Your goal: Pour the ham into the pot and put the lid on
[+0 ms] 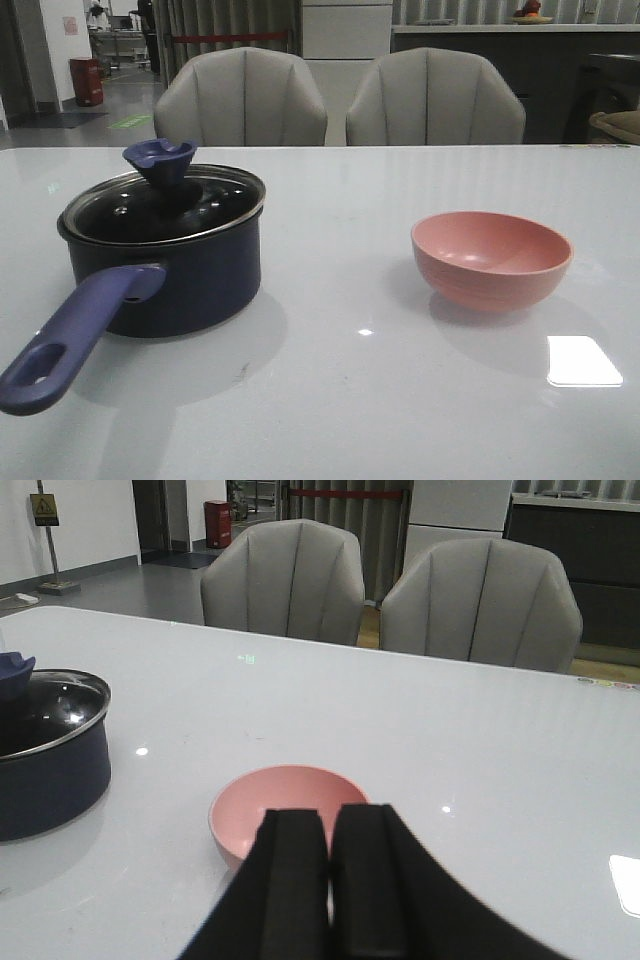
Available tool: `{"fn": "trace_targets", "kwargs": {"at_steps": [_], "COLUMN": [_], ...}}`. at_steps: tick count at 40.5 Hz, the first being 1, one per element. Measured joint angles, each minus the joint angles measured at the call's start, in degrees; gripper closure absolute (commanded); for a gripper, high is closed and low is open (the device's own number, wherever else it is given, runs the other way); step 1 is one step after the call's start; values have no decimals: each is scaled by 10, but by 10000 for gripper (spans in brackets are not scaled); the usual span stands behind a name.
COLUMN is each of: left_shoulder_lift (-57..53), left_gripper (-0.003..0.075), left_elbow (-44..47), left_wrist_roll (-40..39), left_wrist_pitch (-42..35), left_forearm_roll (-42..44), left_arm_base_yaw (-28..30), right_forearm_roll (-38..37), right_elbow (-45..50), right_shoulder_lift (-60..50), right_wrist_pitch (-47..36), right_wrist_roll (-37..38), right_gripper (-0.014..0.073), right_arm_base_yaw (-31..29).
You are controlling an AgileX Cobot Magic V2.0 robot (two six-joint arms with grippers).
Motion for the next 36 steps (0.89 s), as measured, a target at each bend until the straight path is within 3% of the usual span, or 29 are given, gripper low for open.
{"fn": "trace_targets", "kwargs": {"at_steps": [28, 36], "left_shoulder_lift": [0, 0], "left_gripper": [601, 601], "left_elbow": [0, 0], "left_wrist_roll": [-2, -2], "left_wrist_pitch": [0, 0], "left_forearm_roll": [-1, -1], "left_arm_base_yaw": [0, 0], "right_forearm_roll": [-3, -116], "right_elbow": [4, 57], "right_shoulder_lift": [-1, -27], "right_wrist_pitch": [-4, -27], "right_wrist_roll": [0, 44], "right_gripper": [412, 412], "right_arm_base_yaw": [0, -17]}}
